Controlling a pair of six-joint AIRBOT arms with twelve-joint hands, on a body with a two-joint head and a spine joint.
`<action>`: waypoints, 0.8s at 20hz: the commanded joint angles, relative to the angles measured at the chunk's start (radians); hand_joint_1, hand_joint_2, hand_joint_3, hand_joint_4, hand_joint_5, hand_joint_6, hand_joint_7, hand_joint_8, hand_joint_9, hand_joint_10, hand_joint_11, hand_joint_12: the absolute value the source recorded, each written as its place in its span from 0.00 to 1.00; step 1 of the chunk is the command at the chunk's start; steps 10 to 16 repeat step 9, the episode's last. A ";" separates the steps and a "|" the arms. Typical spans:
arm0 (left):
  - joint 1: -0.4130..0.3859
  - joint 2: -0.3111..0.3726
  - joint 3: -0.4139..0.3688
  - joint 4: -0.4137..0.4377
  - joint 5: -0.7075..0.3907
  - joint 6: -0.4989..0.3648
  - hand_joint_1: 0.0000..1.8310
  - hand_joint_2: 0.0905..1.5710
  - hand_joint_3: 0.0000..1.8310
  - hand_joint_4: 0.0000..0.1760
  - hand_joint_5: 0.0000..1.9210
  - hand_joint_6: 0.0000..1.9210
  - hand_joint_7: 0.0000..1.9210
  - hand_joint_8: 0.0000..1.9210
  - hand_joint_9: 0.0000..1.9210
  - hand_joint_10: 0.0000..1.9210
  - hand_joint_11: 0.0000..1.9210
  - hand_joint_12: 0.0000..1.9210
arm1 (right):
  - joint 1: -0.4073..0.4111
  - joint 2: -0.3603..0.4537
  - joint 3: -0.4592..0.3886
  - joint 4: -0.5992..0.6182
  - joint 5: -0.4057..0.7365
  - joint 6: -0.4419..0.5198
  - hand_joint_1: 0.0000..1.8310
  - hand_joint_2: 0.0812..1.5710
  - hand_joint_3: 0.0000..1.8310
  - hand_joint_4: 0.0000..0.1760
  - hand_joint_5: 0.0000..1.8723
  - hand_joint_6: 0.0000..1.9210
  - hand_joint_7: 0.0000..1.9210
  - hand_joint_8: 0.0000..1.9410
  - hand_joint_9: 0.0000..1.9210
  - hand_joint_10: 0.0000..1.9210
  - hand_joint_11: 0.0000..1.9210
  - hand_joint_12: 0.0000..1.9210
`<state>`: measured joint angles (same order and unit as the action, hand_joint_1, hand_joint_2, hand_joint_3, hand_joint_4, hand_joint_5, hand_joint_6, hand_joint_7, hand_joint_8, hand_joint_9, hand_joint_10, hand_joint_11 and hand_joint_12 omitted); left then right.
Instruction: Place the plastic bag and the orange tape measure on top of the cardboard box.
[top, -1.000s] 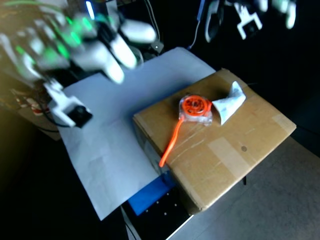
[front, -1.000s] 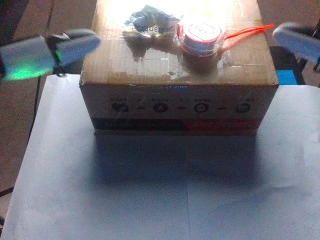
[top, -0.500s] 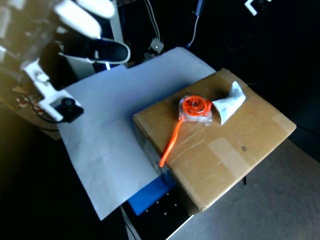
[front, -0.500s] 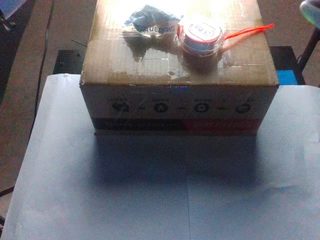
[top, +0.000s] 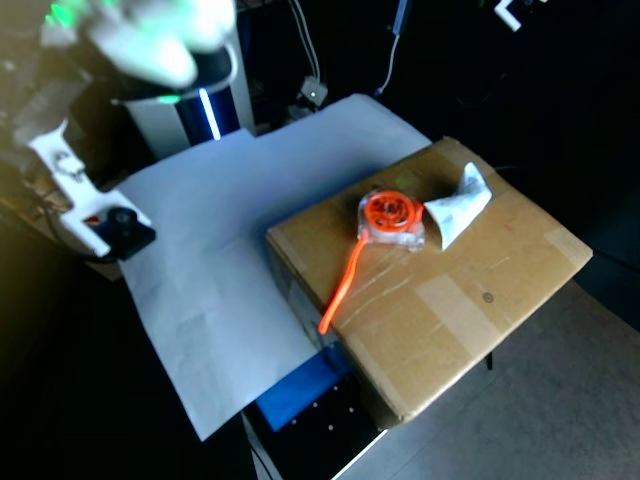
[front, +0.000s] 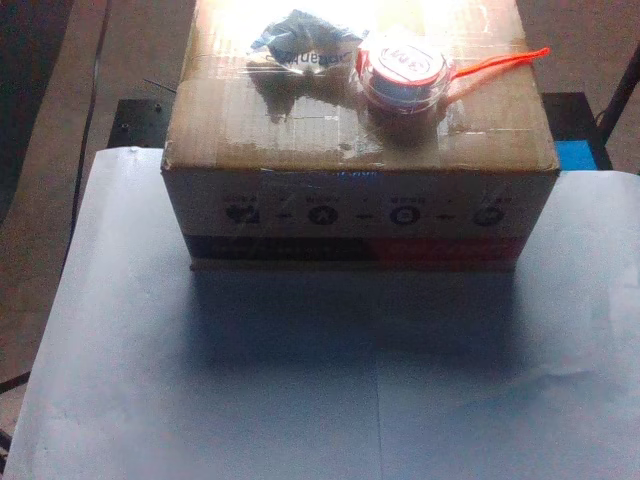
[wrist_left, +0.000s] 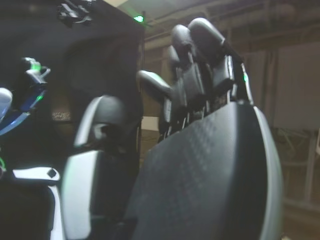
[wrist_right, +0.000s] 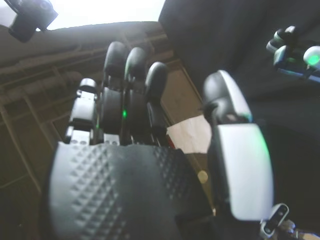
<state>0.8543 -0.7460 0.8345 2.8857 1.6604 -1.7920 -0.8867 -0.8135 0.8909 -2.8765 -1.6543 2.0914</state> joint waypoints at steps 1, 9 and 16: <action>-0.020 0.006 -0.006 0.031 0.106 0.021 0.08 0.79 0.00 1.00 0.00 0.00 0.00 0.00 0.01 0.00 0.00 0.06 | 0.022 0.013 0.001 -0.030 -0.108 0.006 0.09 0.80 0.00 1.00 0.02 0.02 0.03 0.00 0.09 0.10 0.00 0.28; -0.056 0.030 -0.024 0.074 0.107 -0.084 0.00 0.97 0.00 0.29 0.11 0.04 0.17 0.00 0.12 0.00 0.00 0.31 | 0.067 0.093 -0.076 -0.100 -0.109 0.006 0.07 0.89 0.00 0.62 0.06 0.06 0.01 0.00 0.03 0.02 0.00 0.44; -0.056 0.030 -0.024 0.074 0.107 -0.084 0.00 0.97 0.00 0.29 0.11 0.04 0.17 0.00 0.12 0.00 0.00 0.31 | 0.067 0.093 -0.076 -0.100 -0.109 0.006 0.07 0.89 0.00 0.62 0.06 0.06 0.01 0.00 0.03 0.02 0.00 0.44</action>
